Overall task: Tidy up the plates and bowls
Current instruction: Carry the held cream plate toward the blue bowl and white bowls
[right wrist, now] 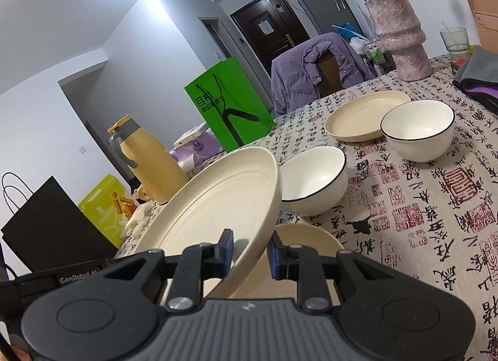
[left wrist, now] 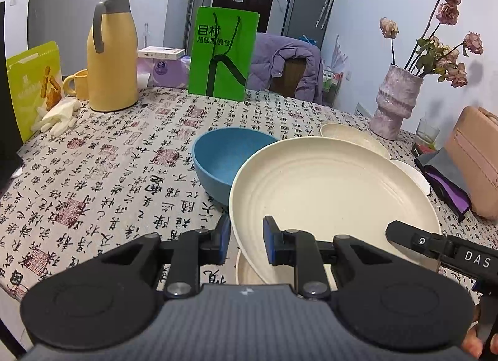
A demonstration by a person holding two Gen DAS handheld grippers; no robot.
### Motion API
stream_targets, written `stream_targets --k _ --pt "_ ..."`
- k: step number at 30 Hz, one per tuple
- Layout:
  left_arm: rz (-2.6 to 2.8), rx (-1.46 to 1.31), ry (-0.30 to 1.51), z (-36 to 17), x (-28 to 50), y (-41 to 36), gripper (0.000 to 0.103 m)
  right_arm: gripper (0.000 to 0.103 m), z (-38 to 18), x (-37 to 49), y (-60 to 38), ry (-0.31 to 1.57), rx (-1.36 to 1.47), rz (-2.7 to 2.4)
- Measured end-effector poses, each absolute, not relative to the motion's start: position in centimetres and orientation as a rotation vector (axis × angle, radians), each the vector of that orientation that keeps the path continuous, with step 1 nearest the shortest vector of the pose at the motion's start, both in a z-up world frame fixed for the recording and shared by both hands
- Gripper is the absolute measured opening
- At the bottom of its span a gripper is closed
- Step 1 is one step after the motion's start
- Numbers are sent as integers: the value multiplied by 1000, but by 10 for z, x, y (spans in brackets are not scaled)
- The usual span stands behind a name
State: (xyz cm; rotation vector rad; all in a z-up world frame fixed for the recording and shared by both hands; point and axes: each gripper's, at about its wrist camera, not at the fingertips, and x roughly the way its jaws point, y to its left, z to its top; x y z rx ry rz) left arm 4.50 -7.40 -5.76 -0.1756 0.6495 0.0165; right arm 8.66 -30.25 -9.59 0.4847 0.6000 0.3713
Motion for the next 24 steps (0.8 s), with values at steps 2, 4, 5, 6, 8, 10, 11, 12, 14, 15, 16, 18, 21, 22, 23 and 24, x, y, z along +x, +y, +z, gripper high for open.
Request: stream_targets --k 2,4,5,6,8,10,11,12,14,15,16,18,21,22,23,24 --pt "16 -174 653 -60 45 -74 22 23 -97 86 -303 604 487 369" --pt "16 -174 659 -62 46 -75 22 23 -100 87 -304 610 490 367" --pt "16 -175 662 -63 46 -76 23 23 -101 86 -304 613 491 366" --pt "15 -176 665 -64 47 -76 22 23 -103 87 -304 617 492 365" --pt "13 -178 670 -67 47 -75 22 23 -105 87 -304 624 493 363" --pt "10 -182 677 -69 48 -75 22 23 -107 88 -304 631 492 359" --pt "9 -184 681 -71 49 -75 22 23 -108 88 -304 633 491 357" --pt "8 -185 685 -73 49 -75 22 23 -109 88 -304 636 489 356" --pt "5 -185 692 -75 51 -75 22 23 -111 88 -304 643 488 352" --pt "4 -183 695 -77 51 -76 22 23 -112 88 -305 646 487 350" --pt "1 -182 699 -79 51 -76 22 23 -114 88 -305 650 487 348" --pt "-3 -182 709 -82 52 -76 22 23 -117 88 -306 659 488 345" --pt "-7 -180 721 -87 52 -77 22 23 -122 87 -307 668 487 340" --pt "-8 -180 725 -89 51 -77 22 23 -123 85 -307 668 483 338" --pt "-11 -180 729 -91 50 -78 22 23 -125 84 -307 669 480 338" --pt "-15 -179 733 -93 50 -78 22 23 -127 83 -307 673 479 337"
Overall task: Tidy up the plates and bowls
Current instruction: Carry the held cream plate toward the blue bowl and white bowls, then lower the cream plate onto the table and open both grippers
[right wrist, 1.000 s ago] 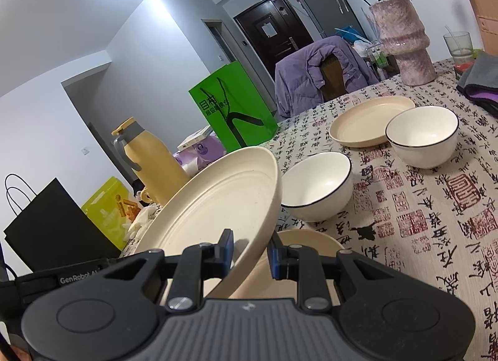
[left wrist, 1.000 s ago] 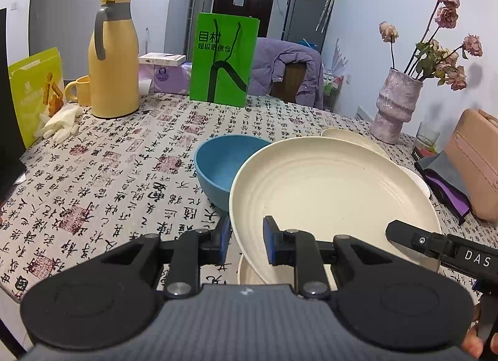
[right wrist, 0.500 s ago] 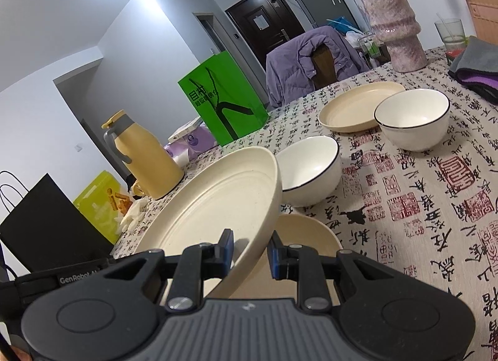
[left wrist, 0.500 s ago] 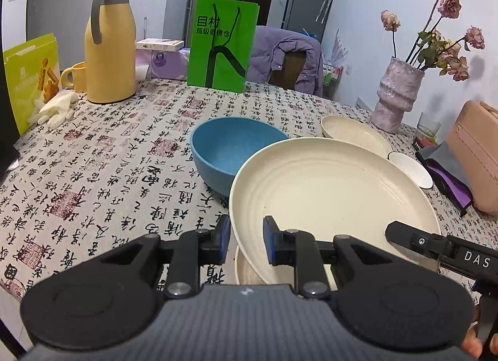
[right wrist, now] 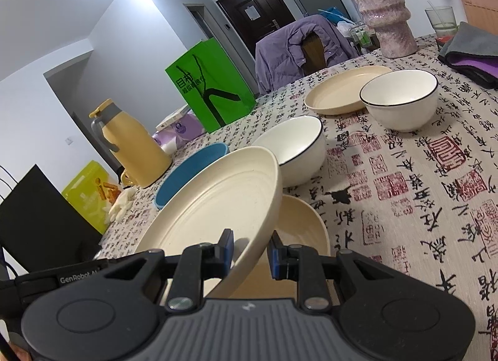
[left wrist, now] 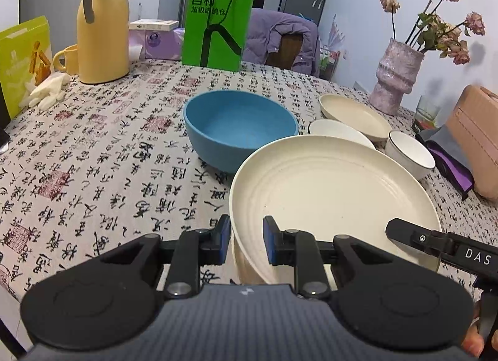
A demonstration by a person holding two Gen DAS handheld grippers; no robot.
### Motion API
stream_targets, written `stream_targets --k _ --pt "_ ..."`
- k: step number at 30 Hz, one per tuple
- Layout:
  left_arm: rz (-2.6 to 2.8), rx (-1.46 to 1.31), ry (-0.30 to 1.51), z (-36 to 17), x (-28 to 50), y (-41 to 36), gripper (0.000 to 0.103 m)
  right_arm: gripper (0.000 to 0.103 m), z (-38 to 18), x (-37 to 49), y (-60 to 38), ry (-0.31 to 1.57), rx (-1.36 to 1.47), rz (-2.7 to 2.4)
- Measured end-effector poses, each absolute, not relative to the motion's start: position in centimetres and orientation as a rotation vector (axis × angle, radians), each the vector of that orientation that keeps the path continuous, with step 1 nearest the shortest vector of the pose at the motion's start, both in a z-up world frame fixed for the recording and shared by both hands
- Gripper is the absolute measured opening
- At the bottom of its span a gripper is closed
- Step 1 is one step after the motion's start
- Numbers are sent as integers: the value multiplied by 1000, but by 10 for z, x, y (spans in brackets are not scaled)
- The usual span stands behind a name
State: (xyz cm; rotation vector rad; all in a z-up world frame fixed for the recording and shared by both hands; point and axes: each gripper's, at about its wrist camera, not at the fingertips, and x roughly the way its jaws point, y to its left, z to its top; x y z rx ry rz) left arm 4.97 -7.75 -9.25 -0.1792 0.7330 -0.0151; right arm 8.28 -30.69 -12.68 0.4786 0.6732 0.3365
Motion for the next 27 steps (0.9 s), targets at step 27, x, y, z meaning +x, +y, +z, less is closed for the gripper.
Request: stream_targets --k 27 --pt "-29 -146 793 -122 55 -84 22 23 -146 86 -306 756 384 284"
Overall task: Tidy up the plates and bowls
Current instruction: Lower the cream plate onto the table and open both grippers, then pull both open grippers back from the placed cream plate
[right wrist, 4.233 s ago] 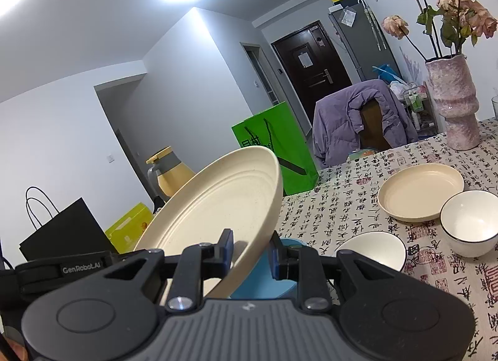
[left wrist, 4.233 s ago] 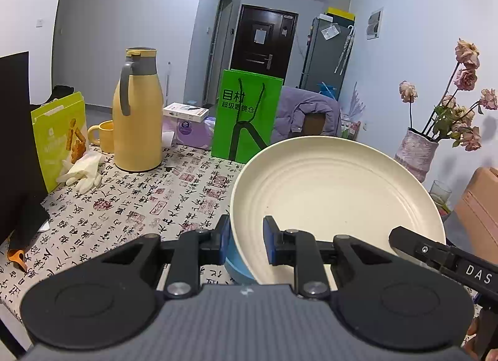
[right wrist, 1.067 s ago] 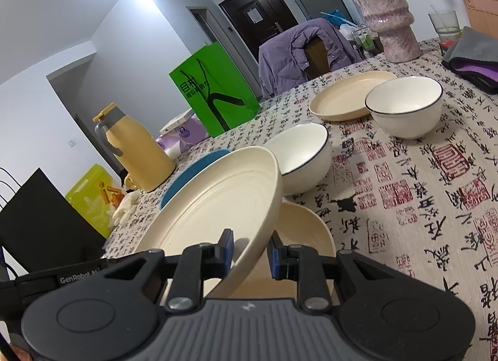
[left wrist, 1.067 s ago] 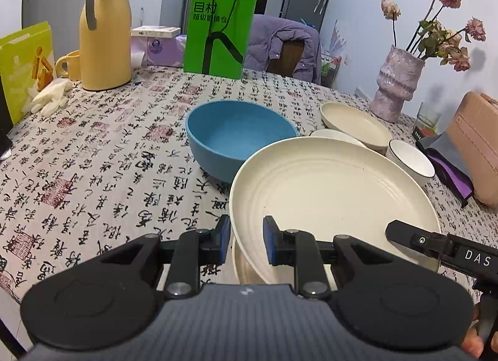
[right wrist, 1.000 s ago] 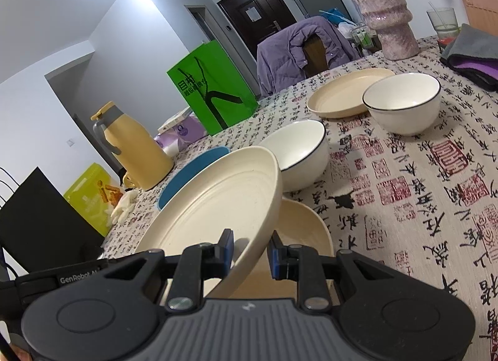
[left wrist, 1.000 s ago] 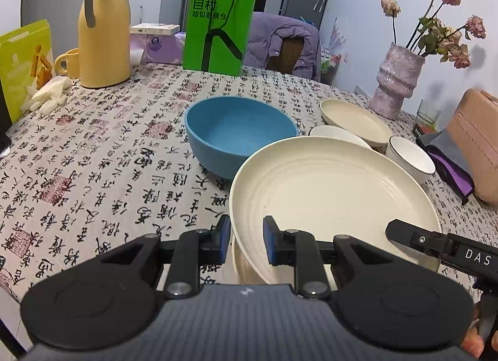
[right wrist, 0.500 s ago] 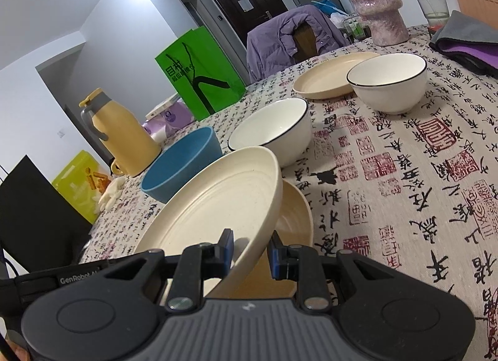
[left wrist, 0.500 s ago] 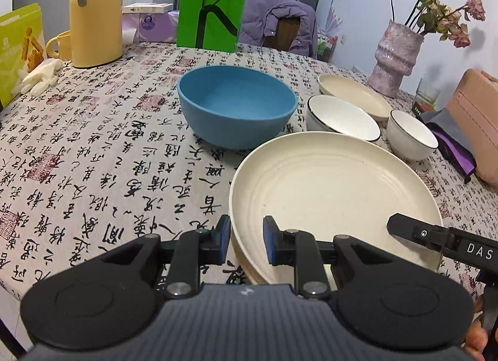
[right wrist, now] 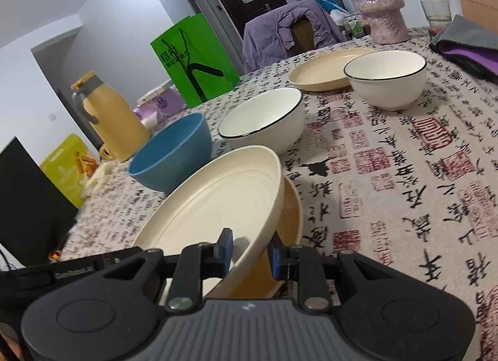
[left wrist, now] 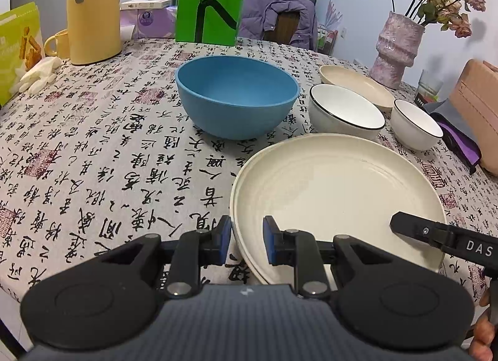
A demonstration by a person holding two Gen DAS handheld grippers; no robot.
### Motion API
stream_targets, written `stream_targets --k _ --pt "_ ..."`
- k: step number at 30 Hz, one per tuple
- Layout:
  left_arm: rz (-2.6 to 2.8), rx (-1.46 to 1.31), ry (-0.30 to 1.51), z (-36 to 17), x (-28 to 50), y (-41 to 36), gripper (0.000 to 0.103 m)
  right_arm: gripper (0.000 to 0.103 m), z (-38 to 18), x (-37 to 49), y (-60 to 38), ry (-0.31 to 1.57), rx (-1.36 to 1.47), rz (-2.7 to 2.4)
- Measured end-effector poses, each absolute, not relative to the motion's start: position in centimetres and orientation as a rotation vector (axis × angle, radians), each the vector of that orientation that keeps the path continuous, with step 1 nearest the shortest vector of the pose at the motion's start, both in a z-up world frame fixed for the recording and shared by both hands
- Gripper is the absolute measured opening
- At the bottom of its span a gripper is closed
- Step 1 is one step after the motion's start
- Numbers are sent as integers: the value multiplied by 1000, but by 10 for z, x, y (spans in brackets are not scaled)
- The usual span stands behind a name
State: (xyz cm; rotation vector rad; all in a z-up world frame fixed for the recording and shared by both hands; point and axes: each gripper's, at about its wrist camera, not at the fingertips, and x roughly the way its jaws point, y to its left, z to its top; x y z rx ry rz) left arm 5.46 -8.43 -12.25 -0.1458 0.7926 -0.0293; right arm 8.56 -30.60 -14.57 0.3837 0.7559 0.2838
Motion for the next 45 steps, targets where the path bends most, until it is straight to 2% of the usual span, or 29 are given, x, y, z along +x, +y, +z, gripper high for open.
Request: stream_targets --k 4,16,18,22,25,36,39,41,45 --pt "-23 -135 783 -123 55 -86 22 24 -143 86 -304 760 358 285" --pt "-38 -174 800 -129 57 -78 22 35 -132 92 -289 810 210 265" --pt "-39 -178 799 -130 58 -77 22 40 -130 93 -286 816 194 272" --pt "-38 -178 796 -130 58 -75 22 62 -123 93 -276 823 133 293" --pt "-40 -184 801 -131 59 -73 22 83 -115 92 -269 819 63 259" --pt "-54 -207 808 -133 61 -68 22 81 -113 97 -275 824 30 212" --pt "-62 -216 809 -134 62 -67 22 70 -118 99 -280 830 50 195" --pt "-64 -217 805 -133 62 -67 22 58 -121 100 -284 836 71 188" --pt "-66 -215 795 -132 62 -66 26 58 -123 98 -289 822 101 183"
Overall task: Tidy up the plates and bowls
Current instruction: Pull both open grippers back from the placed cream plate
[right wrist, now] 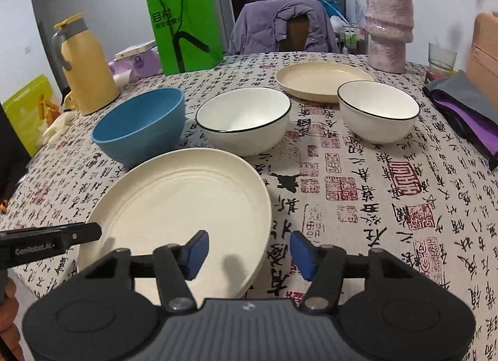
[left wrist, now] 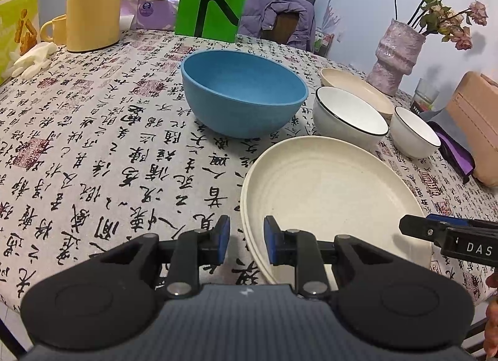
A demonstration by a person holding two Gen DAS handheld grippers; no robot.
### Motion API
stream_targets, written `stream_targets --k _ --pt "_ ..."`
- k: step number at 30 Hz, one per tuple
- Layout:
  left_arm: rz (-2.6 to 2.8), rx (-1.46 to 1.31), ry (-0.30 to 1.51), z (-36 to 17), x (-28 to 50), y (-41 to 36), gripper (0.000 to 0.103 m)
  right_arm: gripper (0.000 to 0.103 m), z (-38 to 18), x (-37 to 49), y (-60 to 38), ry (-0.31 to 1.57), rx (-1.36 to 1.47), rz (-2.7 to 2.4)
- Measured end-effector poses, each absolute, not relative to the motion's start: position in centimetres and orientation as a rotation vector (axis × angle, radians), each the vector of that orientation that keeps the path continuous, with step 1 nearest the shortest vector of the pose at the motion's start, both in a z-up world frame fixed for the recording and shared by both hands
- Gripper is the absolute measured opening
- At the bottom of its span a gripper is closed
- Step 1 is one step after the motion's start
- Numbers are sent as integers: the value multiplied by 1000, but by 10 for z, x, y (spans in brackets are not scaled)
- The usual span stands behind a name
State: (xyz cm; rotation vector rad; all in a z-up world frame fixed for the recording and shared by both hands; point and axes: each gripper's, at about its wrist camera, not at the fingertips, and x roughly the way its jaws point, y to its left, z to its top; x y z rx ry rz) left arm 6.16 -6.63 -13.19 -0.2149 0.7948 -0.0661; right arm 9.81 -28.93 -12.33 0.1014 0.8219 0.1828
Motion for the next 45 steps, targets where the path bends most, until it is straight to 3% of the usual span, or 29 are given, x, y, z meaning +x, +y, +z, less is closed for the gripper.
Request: stream_targets --k 3,5,10,13,17,45 --pt "-58 -213 785 -130 61 -66 37 60 -122 96 -294 799 127 185" --pt "-54 -207 773 -129 61 -65 43 72 -121 94 -295 782 141 186" --pt "-45 -192 737 -123 57 -65 61 83 -122 89 -299 744 180 211" --pt "-43 -177 704 -119 54 -65 74 103 -124 87 -300 726 185 213" --pt "-59 -161 643 -112 48 -67 103 103 -124 84 -305 704 223 230" --pt "-69 -164 485 -90 27 -63 103 103 -116 63 -320 560 261 227"
